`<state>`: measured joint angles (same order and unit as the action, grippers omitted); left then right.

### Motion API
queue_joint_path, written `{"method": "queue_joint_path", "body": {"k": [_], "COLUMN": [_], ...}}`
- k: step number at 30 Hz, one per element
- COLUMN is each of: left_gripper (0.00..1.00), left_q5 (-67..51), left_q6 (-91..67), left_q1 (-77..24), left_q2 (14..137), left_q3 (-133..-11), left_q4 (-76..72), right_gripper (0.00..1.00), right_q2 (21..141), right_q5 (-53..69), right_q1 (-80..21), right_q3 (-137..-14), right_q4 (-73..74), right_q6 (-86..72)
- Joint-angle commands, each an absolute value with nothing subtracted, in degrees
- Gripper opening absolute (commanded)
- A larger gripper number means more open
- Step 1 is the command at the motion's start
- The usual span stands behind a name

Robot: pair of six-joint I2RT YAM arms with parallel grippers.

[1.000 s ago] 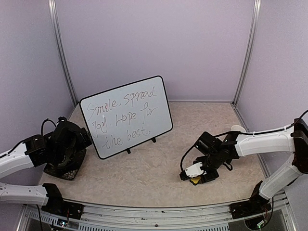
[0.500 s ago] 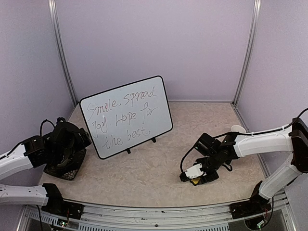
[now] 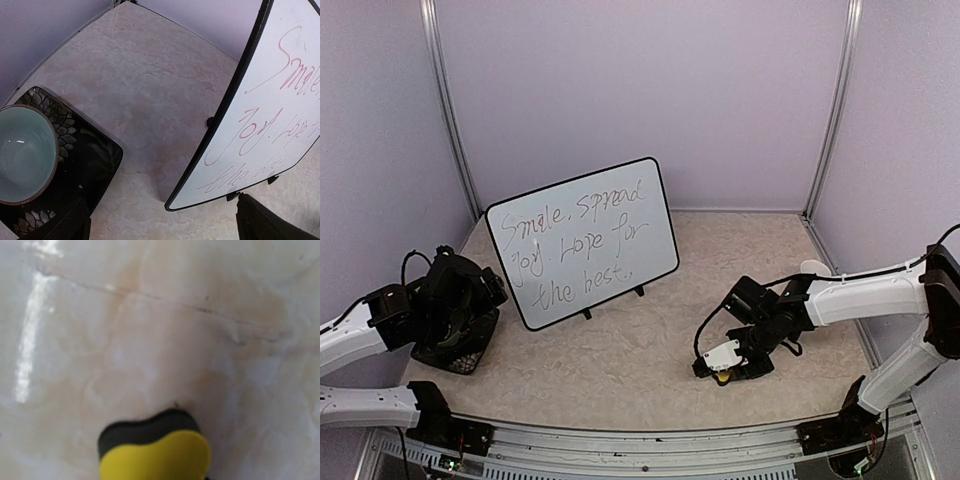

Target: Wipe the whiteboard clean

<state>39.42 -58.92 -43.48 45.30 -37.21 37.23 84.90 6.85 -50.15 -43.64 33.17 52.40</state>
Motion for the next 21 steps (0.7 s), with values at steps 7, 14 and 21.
{"method": "queue_joint_path", "body": {"k": [7, 14, 21], "left_gripper": [0.99, 0.99, 0.99], "left_q5": [39.3, 39.3, 39.7], "left_q6": [-57.9, -57.9, -57.1], "left_q1": [-42.2, -41.8, -41.0], "left_q2": [44.5, 44.4, 46.0], "left_q3": [-36.5, -36.8, -38.2], "left_q4": [36.6, 36.8, 36.6], "right_gripper": [0.24, 0.24, 0.23], "right_q2": [82.6, 77.8, 73.9], "right_q5": [6.9, 4.3, -3.4], "right_q1": [-50.8, -50.7, -50.8], "right_q3": [-44.9, -44.9, -47.7], "right_q4": [31.6, 28.6, 24.0], "right_q6": [48.0, 44.4, 36.5]}}
